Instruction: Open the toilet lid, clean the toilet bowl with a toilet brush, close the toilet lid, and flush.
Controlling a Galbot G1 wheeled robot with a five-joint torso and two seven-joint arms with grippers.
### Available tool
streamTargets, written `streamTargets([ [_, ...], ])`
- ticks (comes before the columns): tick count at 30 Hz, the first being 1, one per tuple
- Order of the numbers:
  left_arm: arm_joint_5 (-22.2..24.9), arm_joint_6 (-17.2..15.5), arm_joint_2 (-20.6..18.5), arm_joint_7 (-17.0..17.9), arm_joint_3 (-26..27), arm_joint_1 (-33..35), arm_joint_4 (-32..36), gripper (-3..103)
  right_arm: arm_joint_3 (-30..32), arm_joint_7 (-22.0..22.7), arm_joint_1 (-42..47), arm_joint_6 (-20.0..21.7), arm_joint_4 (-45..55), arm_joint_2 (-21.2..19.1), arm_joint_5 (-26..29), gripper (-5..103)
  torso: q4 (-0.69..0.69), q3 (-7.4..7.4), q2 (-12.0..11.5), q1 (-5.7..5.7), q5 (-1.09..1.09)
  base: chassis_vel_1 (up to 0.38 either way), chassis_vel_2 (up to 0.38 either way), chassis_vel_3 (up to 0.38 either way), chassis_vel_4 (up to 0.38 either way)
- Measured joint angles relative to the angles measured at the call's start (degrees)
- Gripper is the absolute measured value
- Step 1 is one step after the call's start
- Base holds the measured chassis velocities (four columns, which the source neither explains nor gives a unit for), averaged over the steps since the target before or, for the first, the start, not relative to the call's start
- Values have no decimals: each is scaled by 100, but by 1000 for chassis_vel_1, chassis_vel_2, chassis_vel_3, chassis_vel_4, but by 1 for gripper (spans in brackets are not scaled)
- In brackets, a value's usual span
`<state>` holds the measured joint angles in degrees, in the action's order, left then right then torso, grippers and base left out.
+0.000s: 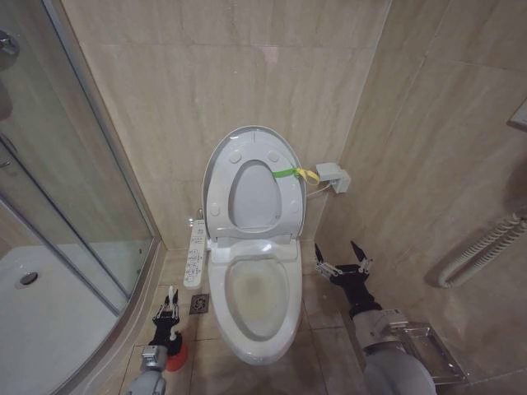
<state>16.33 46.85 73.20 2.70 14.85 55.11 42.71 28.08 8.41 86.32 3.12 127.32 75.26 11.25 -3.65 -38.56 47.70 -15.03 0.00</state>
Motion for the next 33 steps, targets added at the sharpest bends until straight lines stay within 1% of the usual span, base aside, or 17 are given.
streamTargets([
  [9,-8,0,21,-171,2,-156,-480,19,0,0,0,0,0,0,0,100,0,0,0,0,0,0,0,0,0],
  [25,-16,1,35,-298,17,-222,-724,19,0,0,0,0,0,0,0,100,0,0,0,0,0,0,0,0,0],
  [33,-69,2,57,-422,51,-233,-905,19,0,0,0,0,0,0,0,100,0,0,0,0,0,0,0,0,0],
])
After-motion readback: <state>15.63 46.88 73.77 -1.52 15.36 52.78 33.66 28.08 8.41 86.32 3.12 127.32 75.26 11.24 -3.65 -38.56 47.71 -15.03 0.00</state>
